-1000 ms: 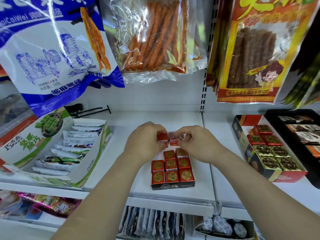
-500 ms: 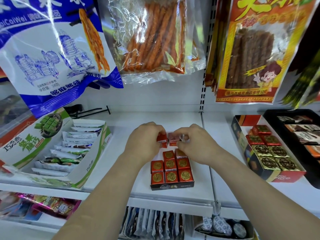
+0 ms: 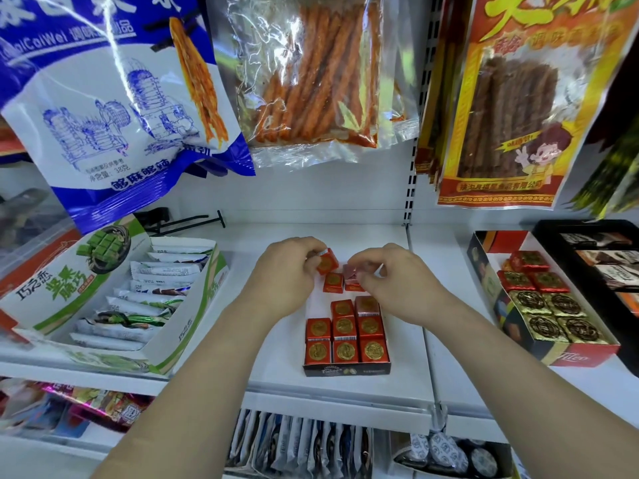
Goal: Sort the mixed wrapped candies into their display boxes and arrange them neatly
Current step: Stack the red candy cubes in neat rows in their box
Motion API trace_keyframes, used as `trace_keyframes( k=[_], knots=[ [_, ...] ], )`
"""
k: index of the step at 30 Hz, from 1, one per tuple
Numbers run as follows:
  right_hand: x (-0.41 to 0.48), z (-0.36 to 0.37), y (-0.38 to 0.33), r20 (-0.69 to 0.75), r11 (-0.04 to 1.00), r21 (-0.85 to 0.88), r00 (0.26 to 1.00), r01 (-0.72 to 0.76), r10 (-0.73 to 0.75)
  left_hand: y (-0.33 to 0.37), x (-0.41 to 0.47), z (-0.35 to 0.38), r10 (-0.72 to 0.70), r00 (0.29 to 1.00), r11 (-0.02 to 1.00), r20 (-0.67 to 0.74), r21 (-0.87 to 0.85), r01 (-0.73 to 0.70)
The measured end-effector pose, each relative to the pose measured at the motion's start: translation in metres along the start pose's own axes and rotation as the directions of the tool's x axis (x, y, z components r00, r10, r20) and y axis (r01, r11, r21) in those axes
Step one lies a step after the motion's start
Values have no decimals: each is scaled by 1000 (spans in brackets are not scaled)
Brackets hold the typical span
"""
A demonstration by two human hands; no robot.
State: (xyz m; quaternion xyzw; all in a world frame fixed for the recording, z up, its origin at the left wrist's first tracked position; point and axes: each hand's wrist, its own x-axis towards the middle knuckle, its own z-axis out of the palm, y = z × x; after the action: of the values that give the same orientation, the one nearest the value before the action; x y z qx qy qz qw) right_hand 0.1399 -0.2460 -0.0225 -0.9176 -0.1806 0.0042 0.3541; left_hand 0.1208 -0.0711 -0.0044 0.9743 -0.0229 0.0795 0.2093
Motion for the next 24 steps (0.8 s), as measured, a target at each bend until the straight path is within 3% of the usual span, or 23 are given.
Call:
trace_keyframes(
  k=[8,14,24],
  knots=[
    [-5,4,-7,131,961,-231,983,153,-125,1,-10,-5,11,938,997,347,70,-38],
    [-11,3,-15,193,931,-298,968,212,-159,-3,-9,-4,-18,927,992,375,119,-29],
    [-12,3,-13,224,919,-348,968,184,-109,4,-11,-2,-9,921,976,390,204,-78]
  ],
)
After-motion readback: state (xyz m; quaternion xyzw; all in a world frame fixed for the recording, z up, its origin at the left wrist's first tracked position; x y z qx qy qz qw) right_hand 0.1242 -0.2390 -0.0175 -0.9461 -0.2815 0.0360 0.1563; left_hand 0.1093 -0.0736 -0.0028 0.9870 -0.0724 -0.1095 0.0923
